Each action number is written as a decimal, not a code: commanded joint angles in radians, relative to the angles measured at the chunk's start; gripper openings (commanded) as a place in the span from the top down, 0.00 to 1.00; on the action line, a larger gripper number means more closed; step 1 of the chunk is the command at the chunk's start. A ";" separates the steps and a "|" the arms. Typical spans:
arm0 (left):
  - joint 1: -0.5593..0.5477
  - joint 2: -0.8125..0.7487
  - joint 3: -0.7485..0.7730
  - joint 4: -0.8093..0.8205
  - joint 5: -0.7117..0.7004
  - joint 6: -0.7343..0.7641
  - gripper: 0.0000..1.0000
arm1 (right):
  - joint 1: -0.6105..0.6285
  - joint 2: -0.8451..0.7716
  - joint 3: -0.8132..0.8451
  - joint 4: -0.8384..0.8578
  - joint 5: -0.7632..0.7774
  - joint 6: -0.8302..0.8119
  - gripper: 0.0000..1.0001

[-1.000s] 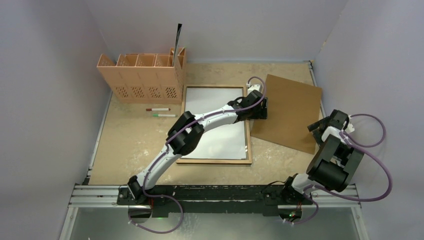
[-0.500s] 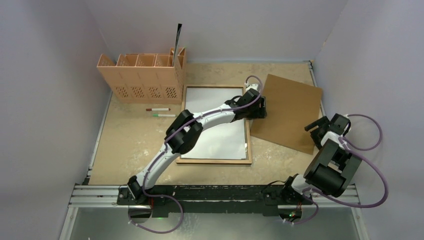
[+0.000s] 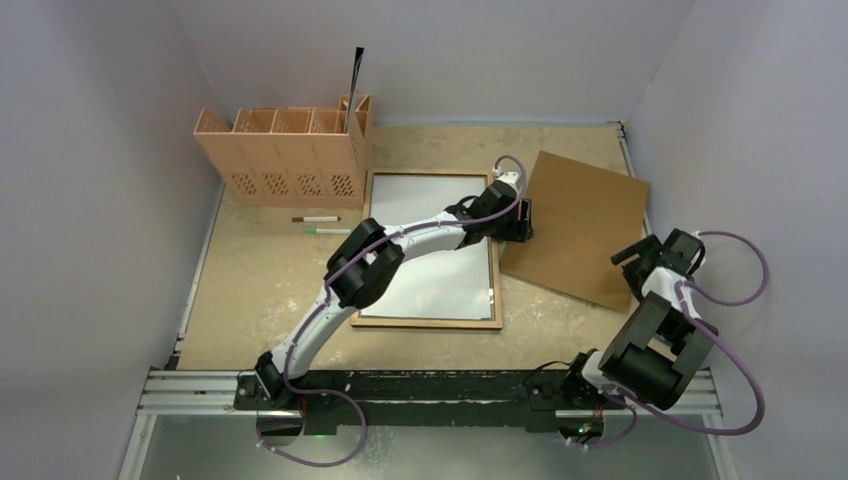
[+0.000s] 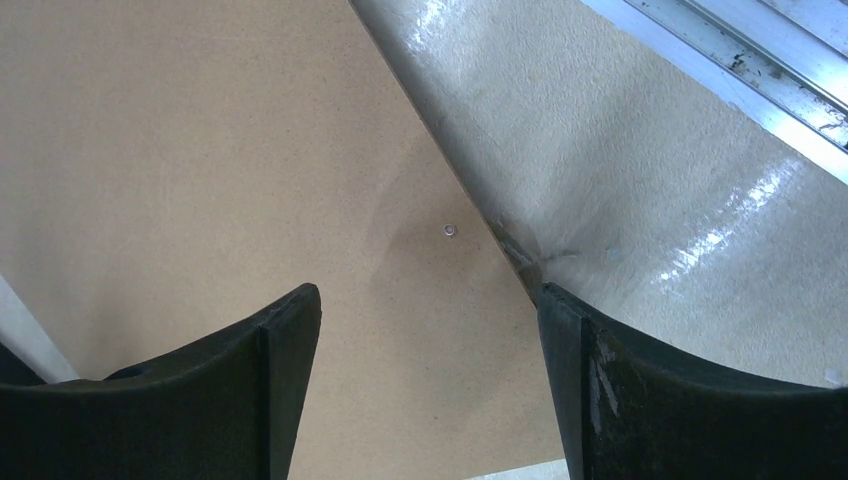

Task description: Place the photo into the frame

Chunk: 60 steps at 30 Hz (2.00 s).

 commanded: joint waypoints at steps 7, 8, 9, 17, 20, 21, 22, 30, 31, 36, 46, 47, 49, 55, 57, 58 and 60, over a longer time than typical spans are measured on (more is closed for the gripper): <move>-0.068 -0.095 -0.047 0.059 0.246 0.056 0.41 | 0.024 -0.050 -0.010 -0.048 -0.028 0.058 0.20; -0.068 -0.095 -0.046 0.060 0.251 0.058 0.42 | 0.024 -0.048 -0.011 -0.046 -0.021 0.057 0.20; -0.068 -0.095 -0.045 0.060 0.256 0.059 0.42 | 0.024 -0.045 -0.014 -0.043 -0.021 0.057 0.20; -0.067 -0.143 -0.092 0.157 0.336 0.042 0.42 | 0.024 -0.028 -0.022 -0.028 0.008 0.058 0.20; -0.066 -0.160 -0.082 0.143 0.325 0.048 0.43 | 0.024 -0.013 -0.028 -0.016 -0.007 0.059 0.20; -0.067 -0.167 -0.079 0.130 0.318 0.054 0.43 | 0.024 -0.009 -0.030 -0.012 -0.017 0.059 0.20; -0.066 -0.173 -0.080 0.124 0.313 0.057 0.43 | 0.024 -0.005 -0.035 -0.006 -0.024 0.060 0.20; -0.066 -0.220 -0.099 0.039 0.227 0.071 0.44 | 0.026 -0.005 -0.068 0.020 -0.072 0.056 0.21; -0.066 -0.230 -0.109 0.025 0.202 0.070 0.44 | 0.026 -0.009 -0.073 0.022 -0.088 0.057 0.21; -0.065 -0.296 -0.178 -0.041 0.059 0.070 0.45 | 0.040 -0.058 -0.127 0.029 -0.155 0.084 0.25; -0.013 -0.426 -0.412 -0.059 -0.081 0.031 0.44 | 0.103 -0.175 -0.196 -0.001 -0.178 0.098 0.26; -0.006 -0.431 -0.426 -0.062 -0.082 0.031 0.44 | 0.106 -0.183 -0.196 -0.003 -0.175 0.101 0.27; 0.008 -0.436 -0.449 -0.066 -0.078 0.031 0.43 | 0.111 -0.188 -0.192 -0.004 -0.163 0.106 0.26; 0.043 -0.464 -0.504 -0.077 -0.074 0.030 0.37 | 0.113 -0.164 -0.182 -0.001 -0.125 0.097 0.27; 0.048 -0.476 -0.523 -0.073 -0.070 0.029 0.33 | 0.113 -0.172 -0.182 -0.002 -0.117 0.100 0.26; 0.049 -0.481 -0.534 -0.066 -0.063 0.025 0.32 | 0.113 -0.177 -0.182 -0.004 -0.112 0.101 0.27; 0.052 -0.484 -0.552 -0.041 -0.008 0.014 0.31 | 0.113 -0.185 -0.182 -0.007 -0.109 0.101 0.27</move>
